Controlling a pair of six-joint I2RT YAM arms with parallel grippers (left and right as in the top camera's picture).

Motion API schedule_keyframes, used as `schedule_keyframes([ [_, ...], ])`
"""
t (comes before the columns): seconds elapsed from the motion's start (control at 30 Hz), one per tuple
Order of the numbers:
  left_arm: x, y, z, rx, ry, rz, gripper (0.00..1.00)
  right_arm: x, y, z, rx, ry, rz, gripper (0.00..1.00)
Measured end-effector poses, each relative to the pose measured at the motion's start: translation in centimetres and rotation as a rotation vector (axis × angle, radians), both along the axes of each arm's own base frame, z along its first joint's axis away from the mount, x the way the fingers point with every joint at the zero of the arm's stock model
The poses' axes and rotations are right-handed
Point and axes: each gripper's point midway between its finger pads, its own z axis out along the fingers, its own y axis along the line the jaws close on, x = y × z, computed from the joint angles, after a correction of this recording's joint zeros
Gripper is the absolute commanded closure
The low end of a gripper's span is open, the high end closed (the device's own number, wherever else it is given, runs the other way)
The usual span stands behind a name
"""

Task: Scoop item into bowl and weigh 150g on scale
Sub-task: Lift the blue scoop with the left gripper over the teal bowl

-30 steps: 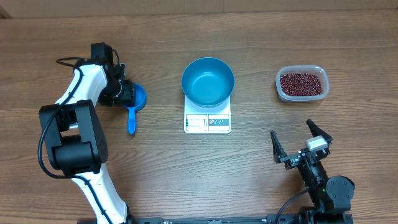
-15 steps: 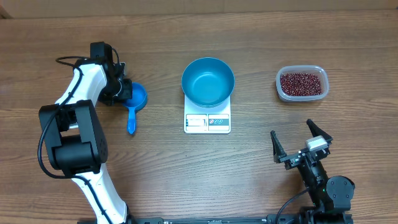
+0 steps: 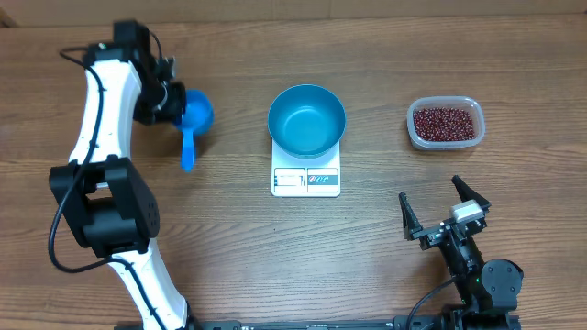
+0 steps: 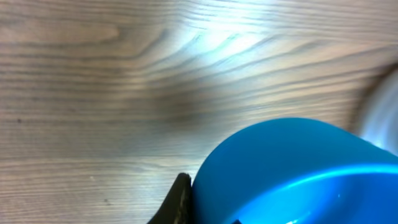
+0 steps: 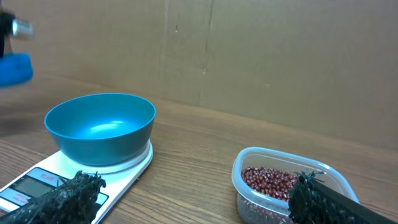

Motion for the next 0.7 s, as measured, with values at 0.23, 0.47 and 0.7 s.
schedule_keyframes([
  [0.23, -1.3, -2.2, 7.0, -0.164, 0.041, 0.241, 0.96, 0.0, 0.0, 0.0, 0.0, 0.0, 0.0, 0.0],
  [0.47, -2.6, -2.8, 7.4, -0.182, 0.135, 0.44, 0.96, 0.0, 0.0, 0.0, 0.0, 0.0, 0.0, 0.0],
  [0.7, -4.4, -4.6, 6.6, 0.035, 0.184, 0.545, 0.96, 0.0, 0.0, 0.0, 0.0, 0.0, 0.0, 0.0],
])
